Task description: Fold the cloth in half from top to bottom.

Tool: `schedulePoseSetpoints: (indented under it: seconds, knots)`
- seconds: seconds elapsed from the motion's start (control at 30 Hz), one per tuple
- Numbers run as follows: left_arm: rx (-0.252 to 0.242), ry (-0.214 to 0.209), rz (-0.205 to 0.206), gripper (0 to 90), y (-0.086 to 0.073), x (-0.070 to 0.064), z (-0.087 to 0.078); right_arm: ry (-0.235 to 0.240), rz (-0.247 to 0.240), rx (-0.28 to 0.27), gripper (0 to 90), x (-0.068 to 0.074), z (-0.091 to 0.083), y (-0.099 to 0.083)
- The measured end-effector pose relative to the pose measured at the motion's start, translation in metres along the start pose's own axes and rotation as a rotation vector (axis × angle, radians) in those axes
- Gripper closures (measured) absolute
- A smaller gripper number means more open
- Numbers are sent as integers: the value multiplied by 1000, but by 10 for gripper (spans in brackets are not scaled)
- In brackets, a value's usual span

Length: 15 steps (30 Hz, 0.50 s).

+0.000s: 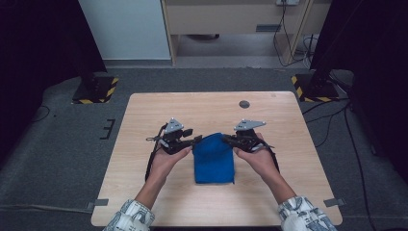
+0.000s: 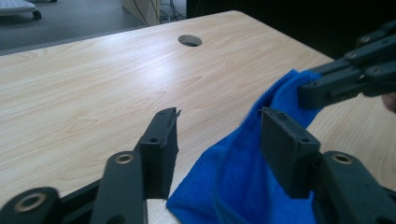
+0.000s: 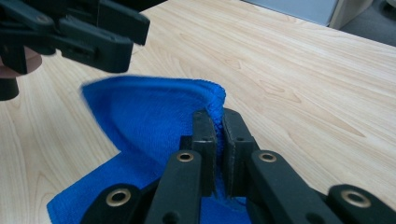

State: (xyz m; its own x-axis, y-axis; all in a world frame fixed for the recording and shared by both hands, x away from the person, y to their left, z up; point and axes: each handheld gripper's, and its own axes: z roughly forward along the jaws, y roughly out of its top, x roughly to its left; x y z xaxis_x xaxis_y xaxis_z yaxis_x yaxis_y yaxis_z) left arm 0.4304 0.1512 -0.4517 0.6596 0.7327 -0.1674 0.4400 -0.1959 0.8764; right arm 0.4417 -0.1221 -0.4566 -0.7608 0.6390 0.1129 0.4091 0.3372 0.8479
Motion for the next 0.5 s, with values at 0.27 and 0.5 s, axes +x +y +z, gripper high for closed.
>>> schedulePoseSetpoints:
  seconds: [0.27,0.5]
  knots:
    - [-49,-3,-42,413,-1,8,-11,12,-14,9,856,6,1,-3]
    - [-41,24,-75,398,-9,20,-14,23,-23,-2,857,14,-4,-1]
